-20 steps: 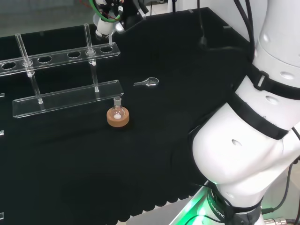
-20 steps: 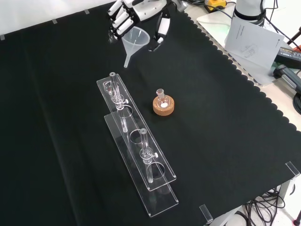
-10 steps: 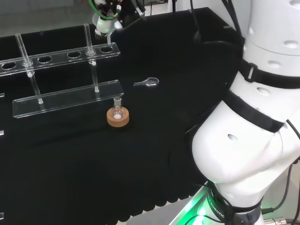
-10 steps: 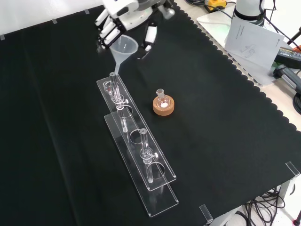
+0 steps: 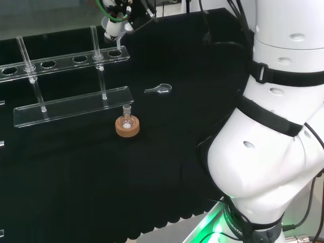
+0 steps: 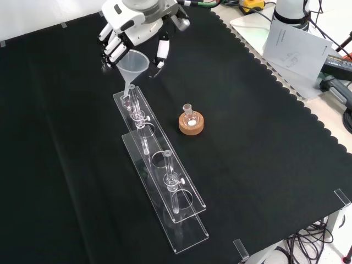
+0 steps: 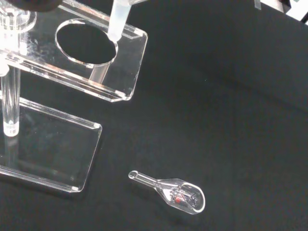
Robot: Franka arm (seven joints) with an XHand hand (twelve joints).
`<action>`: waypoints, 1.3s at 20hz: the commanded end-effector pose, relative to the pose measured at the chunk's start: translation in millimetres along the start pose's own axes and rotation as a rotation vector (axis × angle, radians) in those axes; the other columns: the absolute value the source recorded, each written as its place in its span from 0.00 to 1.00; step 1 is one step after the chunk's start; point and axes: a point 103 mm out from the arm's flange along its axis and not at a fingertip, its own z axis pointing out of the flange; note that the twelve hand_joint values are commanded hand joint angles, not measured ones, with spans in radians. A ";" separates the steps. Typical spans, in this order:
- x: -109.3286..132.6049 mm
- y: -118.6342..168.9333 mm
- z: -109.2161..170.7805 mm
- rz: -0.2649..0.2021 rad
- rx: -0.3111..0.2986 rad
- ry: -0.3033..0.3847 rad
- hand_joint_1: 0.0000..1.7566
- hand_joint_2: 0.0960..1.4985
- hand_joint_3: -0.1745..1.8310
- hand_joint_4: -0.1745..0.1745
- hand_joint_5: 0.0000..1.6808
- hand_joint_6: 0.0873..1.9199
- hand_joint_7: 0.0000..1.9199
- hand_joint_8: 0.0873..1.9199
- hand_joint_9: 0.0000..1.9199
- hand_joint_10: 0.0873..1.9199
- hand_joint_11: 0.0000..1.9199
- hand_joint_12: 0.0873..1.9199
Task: Put the funnel back on the funnel stand.
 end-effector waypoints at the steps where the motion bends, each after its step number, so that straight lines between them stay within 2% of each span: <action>1: 2.3 1.1 4.4 -0.017 0.004 0.004 0.42 0.48 0.34 0.39 0.31 0.00 0.27 0.33 0.50 0.25 0.26 0.66; 21: 25.3 19.3 27.3 -0.035 0.067 -0.001 0.43 0.48 0.34 0.39 0.32 0.00 0.27 0.33 0.47 0.24 0.26 0.66; 24: 24.5 19.9 30.9 -0.041 0.075 0.023 0.42 0.48 0.34 0.40 0.32 0.00 0.25 0.33 0.43 0.24 0.26 0.66; 26: 24.1 17.6 30.8 -0.044 0.072 0.035 0.40 0.46 0.33 0.39 0.30 0.00 0.19 0.34 0.35 0.26 0.23 0.68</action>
